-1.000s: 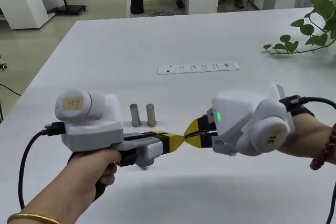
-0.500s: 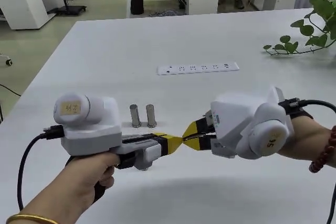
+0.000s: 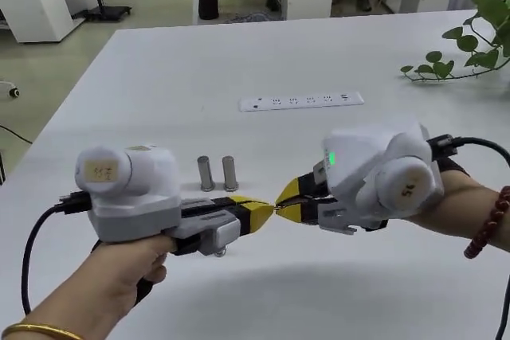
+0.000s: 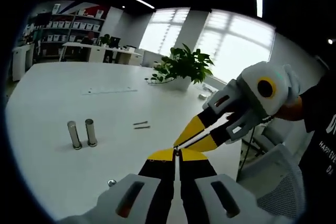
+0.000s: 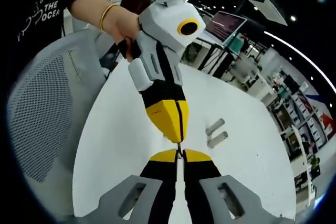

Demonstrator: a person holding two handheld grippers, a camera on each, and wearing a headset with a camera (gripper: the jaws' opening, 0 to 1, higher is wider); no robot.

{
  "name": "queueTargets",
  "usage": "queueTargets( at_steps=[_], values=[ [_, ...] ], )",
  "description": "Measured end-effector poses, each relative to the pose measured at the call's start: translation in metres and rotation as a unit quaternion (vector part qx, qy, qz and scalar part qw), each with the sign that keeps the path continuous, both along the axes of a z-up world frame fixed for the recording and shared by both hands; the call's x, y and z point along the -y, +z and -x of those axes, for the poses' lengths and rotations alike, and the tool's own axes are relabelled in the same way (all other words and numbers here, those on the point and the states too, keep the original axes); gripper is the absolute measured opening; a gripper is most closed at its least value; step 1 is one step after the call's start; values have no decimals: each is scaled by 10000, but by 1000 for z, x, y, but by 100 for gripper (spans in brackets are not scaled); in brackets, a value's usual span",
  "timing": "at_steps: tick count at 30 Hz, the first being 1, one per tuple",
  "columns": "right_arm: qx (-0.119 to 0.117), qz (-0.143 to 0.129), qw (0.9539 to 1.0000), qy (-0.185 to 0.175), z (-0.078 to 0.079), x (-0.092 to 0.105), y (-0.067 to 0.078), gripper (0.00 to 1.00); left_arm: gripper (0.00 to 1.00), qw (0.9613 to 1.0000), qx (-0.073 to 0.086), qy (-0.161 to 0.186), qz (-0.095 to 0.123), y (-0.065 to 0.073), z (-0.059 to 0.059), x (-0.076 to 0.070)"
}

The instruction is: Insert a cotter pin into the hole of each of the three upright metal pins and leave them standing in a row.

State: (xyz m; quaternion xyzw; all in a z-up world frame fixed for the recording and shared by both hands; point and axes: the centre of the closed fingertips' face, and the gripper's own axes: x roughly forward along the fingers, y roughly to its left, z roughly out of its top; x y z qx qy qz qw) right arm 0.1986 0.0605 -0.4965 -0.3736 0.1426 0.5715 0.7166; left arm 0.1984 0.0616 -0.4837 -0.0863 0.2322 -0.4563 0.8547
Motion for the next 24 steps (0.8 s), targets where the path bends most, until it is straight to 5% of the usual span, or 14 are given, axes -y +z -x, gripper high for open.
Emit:
queueTargets(
  at_steps=[3, 8, 12, 17, 24],
  values=[
    [-421, -286, 9984, -229, -1, 1, 0, 0, 0, 9999, 98, -43, -22, 0, 0, -1],
    [-1075, -775, 9897, -545, -1, 1, 3, 1, 0, 9996, 214, -97, 124, 1, 1, -4],
    [-1419, -934, 9835, -627, 1, 2, 2, 4, 0, 9994, 282, -135, 161, 1, 2, -6],
    [-1617, -1054, 9793, -617, 6, 0, 2, 5, 0, 9985, 374, -313, 256, 4, 7, -5],
    [-1593, -953, 9816, -447, 15, -4, -2, 2, 0, 9976, 357, -493, 344, 4, 11, -4]
  ],
)
